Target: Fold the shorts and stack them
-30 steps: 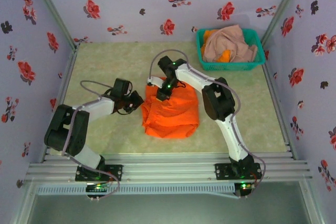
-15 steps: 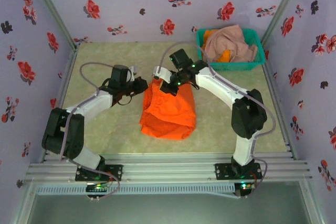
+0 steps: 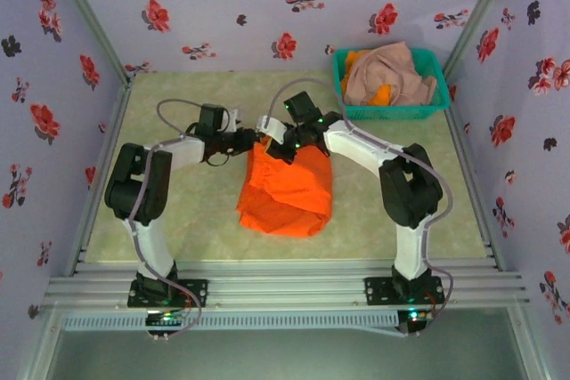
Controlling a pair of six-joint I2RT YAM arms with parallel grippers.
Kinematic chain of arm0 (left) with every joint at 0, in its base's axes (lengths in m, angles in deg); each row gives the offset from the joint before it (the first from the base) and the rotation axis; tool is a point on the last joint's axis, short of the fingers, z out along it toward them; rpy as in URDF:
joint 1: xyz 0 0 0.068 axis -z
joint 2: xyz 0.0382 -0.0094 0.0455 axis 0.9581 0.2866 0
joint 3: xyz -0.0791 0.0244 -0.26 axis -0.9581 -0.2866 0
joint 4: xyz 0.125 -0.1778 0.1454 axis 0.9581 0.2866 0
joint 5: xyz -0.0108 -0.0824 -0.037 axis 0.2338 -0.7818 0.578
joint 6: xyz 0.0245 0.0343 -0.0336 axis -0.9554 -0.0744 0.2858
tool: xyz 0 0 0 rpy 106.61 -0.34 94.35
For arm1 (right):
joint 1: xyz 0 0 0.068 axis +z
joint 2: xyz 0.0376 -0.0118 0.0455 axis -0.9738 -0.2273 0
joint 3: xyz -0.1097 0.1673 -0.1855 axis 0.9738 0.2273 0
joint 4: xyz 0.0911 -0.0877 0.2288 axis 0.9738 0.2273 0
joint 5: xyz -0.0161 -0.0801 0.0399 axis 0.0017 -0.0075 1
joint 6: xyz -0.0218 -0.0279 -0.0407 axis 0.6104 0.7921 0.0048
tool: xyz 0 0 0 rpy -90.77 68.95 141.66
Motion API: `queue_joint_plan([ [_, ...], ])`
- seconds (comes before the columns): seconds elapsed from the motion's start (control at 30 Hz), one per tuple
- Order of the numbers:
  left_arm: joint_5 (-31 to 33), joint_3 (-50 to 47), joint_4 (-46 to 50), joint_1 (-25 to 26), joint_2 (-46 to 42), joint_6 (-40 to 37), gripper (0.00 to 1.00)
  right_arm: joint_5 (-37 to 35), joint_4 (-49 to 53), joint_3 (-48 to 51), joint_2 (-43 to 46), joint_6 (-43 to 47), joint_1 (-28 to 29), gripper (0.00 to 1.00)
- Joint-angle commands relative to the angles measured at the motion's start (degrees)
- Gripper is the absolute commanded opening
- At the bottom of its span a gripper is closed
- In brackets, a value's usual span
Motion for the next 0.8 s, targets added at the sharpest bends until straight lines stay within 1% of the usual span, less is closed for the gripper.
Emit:
queue_joint_plan([
  [0.0, -1.38, -0.12, -3.81, -2.6, -2.23, 0.01, 0.54, -1.57, -5.48, -0.63, -3.19, -2.73, -0.43, 0.0],
  [0.07, 0.67, -2.77, -5.48, -5.14, -6.16, 1.18, 0.73, -1.97, -6.96, -1.23, -4.94, -3.82, -0.44, 0.0],
  [0.17, 3.53, -6.74, -5.3, -8.52, -13.24, 1.89, 0.91, -2.78, -9.98, -1.97, -7.47, -6.06, -0.48, 0.0],
  [0.2, 4.24, -8.1, -4.71, -9.05, -15.86, 1.81, 0.96, -3.43, -11.2, -2.43, -8.43, -6.99, -0.43, 0.02],
  [0.3, 5.78, -11.68, -4.55, -9.09, -22.55, 2.22, 0.98, -6.83, -13.51, -4.26, -11.85, -9.57, -0.47, 0.1],
  [0.4, 5.83, -15.97, -6.71, -8.09, -28.32, 4.82, 0.99, -11.32, -13.07, -7.34, -14.36, -11.42, 0.22, 0.25],
  [0.43, 5.87, -17.42, -7.71, -7.4, -30.05, 5.86, 0.99, -11.46, -13.75, -7.52, -14.28, -12.63, 0.36, 0.31],
  [0.47, 5.78, -18.46, -8.38, -6.73, -31.38, 6.64, 0.99, -10.92, -15.23, -7.36, -13.6, -14.89, 0.36, 0.38],
  [0.57, 5.76, -20.21, -9.08, -4.02, -34.14, 8.46, 0.99, -9.52, -17.47, -7.35, -9.17, -20.5, 0.27, 0.56],
  [0.63, 5.16, -20.59, -10.06, -2.77, -34.17, 10.95, 0.99, -10.43, -17.88, -6.78, -4.91, -24.39, -0.35, 0.62],
  [0.67, 5.02, -20.47, -10.15, -2.36, -33.93, 11.99, 0.99, -10.47, -18.2, -5.81, -2.74, -26.48, -0.85, 0.67],
  [0.7, 4.71, -20.05, -9.81, -1.92, -33.32, 13.24, 0.99, -10.45, -18.83, -4.18, -0.25, -28.58, -1.49, 0.7],
  [0.77, 3.82, -19.21, -10.46, -0.85, -32.0, 15.34, 0.99, -11.7, -20.13, 0.58, 4.99, -32.38, -2.74, 0.79],
])
